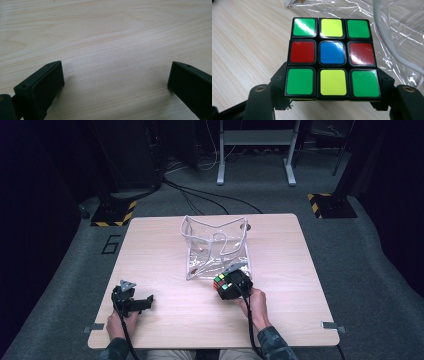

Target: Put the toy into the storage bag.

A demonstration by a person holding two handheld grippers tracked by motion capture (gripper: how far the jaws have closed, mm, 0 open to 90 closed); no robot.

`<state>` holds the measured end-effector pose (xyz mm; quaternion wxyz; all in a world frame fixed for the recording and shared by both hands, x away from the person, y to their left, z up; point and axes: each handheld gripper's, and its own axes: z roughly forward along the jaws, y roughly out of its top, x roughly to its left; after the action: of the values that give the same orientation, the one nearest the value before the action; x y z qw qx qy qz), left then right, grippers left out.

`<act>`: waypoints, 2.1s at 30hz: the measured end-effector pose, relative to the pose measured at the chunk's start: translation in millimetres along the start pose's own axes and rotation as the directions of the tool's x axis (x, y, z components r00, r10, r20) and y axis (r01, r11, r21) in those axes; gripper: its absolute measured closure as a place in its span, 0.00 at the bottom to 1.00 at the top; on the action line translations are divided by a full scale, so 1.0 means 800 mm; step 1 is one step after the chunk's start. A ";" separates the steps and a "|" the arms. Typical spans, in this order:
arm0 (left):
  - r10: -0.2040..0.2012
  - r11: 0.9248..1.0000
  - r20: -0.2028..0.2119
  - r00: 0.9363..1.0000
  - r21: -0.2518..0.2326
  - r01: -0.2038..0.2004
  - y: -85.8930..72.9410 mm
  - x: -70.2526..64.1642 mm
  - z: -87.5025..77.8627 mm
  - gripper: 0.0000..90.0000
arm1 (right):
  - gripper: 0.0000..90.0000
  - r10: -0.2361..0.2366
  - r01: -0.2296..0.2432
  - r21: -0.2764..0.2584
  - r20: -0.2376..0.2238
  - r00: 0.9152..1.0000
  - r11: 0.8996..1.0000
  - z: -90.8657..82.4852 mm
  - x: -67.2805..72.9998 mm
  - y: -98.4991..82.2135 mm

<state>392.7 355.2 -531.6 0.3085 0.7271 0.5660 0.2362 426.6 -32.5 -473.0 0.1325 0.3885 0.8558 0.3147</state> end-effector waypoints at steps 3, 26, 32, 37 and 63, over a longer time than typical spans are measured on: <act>0.000 1.000 0.000 1.000 0.000 0.000 0.000 0.000 0.000 0.00 | 0.36 -0.001 0.001 -0.001 0.000 1.000 1.000 -0.003 0.000 0.000; -0.002 1.000 -0.002 1.000 -0.001 0.002 0.000 0.000 0.000 0.00 | 0.37 0.013 -0.013 0.010 -0.006 1.000 1.000 -0.023 -0.010 -0.003; -0.002 1.000 -0.003 1.000 -0.001 0.002 0.000 0.000 0.000 0.00 | 0.37 0.001 -0.001 0.012 -0.003 1.000 1.000 -0.033 -0.012 -0.002; -0.002 1.000 -0.002 1.000 -0.001 0.002 0.000 0.000 0.000 0.00 | 0.36 0.011 -0.011 0.014 -0.005 1.000 1.000 -0.039 -0.016 -0.003; -0.002 1.000 -0.002 1.000 -0.001 0.002 0.000 0.000 0.000 0.00 | 0.37 0.048 -0.048 -0.017 -0.002 0.999 0.999 -0.085 -0.041 0.014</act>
<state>392.4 355.1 -531.7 0.3083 0.7262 0.5670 0.2370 422.7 -81.0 -414.2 0.1277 0.4074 0.8437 0.3255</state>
